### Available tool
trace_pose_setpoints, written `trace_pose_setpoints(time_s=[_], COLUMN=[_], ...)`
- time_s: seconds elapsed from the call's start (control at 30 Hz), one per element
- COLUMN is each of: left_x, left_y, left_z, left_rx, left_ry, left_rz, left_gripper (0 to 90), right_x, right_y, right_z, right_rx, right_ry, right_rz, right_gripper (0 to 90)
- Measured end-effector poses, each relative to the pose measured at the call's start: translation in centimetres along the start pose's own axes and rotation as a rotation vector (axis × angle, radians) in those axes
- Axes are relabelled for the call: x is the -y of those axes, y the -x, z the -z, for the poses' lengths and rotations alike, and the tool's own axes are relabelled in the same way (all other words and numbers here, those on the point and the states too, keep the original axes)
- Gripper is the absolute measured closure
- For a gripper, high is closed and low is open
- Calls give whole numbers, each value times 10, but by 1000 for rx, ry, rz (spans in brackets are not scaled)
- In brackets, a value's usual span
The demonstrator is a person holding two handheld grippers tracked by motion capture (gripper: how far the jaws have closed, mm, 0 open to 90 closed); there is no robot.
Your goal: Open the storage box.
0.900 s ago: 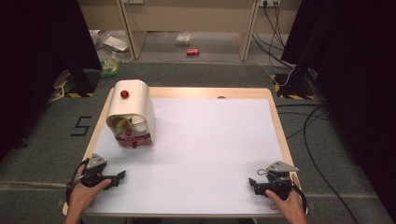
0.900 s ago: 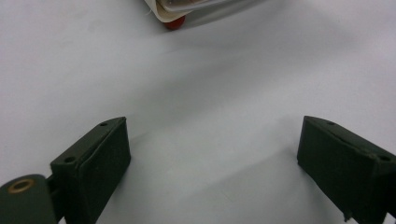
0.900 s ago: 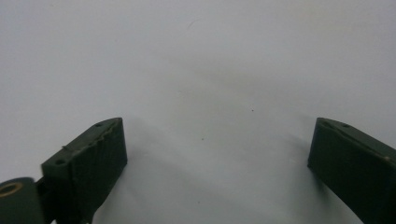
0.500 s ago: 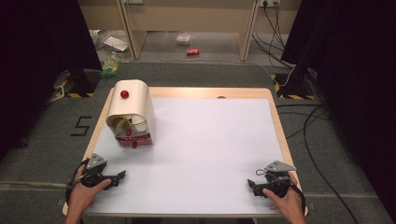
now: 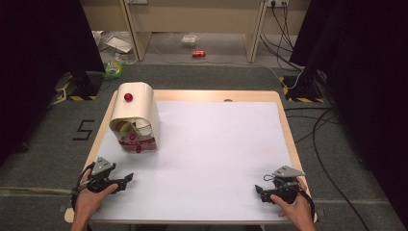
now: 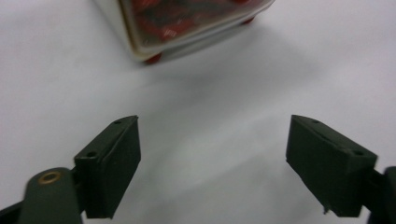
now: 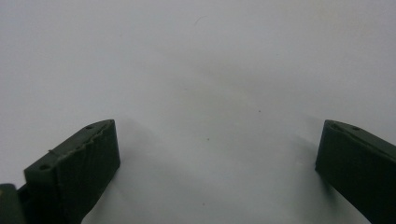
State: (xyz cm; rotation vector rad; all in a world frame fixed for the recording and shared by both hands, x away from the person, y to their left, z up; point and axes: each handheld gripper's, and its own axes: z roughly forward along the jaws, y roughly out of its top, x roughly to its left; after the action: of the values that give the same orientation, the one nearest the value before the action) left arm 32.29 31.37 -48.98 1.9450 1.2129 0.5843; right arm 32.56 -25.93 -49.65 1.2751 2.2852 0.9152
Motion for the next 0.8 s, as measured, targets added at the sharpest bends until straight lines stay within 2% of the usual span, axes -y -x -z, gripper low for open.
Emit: trace_pose_setpoints(time_s=[0.17, 0.27, 0.4, 0.5, 0.57, 0.6, 0.63, 0.7, 0.77, 0.8], left_x=[-11, -16, -20, -24, -28, -28, -30, -33, -34, -35], left_y=[13, 18, 22, 26, 29, 29, 32, 35, 35, 37], left_z=[6, 6, 5, 6, 7, 7, 4, 1, 0, -3], left_rx=[1, 28, 36, 23, 19, 19, 14, 5, 1, -11], left_ry=[93, 158, 199, 236, 246, 246, 251, 253, 256, 260], left_rz=[-37, -40, -81, -118, -145, -145, -175, -207, -217, -245], left_gripper=[162, 164, 168, 169, 168, 168, 168, 167, 166, 164], right_x=[0, 0, 0, 0, 0, 0, 0, 0, 0, 0], right_y=[0, 0, 0, 0, 0, 0, 0, 0, 0, 0], right_z=[0, 0, 0, 0, 0, 0, 0, 0, 0, 0], right_rx=[0, 0, 1, 2, 2, 2, 2, 2, 2, 2], right_ry=[1, 1, -1, 1, 1, 1, 1, 1, 2, 1], right_rz=[3, 2, 0, 2, 3, 3, 3, 3, 4, 2], right_gripper=[2, 2, 2, 1, 2, 2, 2, 2, 2, 2])
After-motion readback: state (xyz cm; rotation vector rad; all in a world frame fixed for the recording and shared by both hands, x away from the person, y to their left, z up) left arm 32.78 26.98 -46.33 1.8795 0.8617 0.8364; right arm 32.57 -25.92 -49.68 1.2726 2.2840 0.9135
